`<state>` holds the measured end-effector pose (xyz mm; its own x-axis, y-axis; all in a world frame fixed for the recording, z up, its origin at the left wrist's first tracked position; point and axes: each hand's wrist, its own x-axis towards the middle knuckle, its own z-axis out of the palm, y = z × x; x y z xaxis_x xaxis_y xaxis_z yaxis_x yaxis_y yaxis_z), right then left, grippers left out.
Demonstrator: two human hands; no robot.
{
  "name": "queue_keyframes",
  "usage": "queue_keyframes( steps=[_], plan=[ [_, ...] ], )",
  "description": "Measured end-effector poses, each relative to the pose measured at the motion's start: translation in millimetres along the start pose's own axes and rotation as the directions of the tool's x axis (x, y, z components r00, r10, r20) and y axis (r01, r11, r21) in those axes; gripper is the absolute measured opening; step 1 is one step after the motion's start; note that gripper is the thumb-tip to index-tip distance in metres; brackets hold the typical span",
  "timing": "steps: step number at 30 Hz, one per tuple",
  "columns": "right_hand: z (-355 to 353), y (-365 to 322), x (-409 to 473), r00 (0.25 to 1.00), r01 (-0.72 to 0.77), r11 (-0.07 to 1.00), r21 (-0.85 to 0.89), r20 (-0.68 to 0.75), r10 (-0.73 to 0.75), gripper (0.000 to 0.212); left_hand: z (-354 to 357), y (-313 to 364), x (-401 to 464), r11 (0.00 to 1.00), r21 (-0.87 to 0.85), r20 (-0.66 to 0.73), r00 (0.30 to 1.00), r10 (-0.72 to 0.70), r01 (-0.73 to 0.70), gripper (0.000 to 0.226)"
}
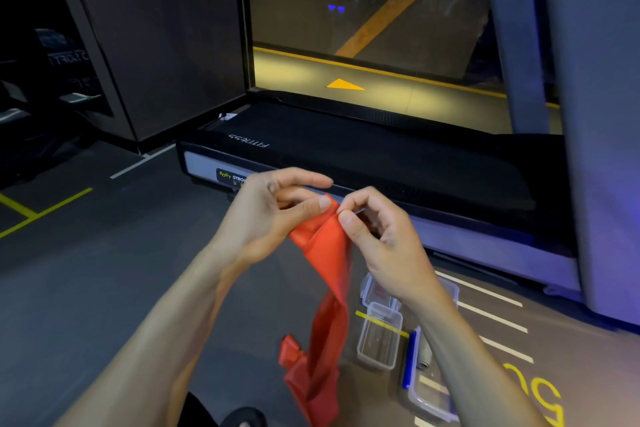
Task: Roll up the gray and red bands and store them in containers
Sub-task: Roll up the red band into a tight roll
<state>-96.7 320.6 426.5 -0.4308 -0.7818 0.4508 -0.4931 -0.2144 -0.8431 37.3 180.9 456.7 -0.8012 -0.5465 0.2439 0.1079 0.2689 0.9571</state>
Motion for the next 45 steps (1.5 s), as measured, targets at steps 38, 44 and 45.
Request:
queue_keyframes(
  steps=[38,44,45],
  plan=[
    [-2.0,-11.6,-7.5,0.995,0.009,0.998,0.064,-0.103,-0.002,0.012,5.4,8.2,-6.7,0.986,0.038,0.177,0.972,0.153,-0.162,0.037],
    [-2.2,-11.7,-8.7,0.983,0.077,0.994,-0.074,-0.163,-0.089,0.005,7.0,2.8,-4.0,0.987,0.02,0.196,0.968,0.155,-0.162,0.037],
    [-1.8,-11.2,-8.4,0.98,0.079,0.994,-0.08,-0.174,-0.092,0.004,6.9,1.8,-3.4,0.988,0.007,0.198,0.969,0.148,-0.152,0.037]
  ],
)
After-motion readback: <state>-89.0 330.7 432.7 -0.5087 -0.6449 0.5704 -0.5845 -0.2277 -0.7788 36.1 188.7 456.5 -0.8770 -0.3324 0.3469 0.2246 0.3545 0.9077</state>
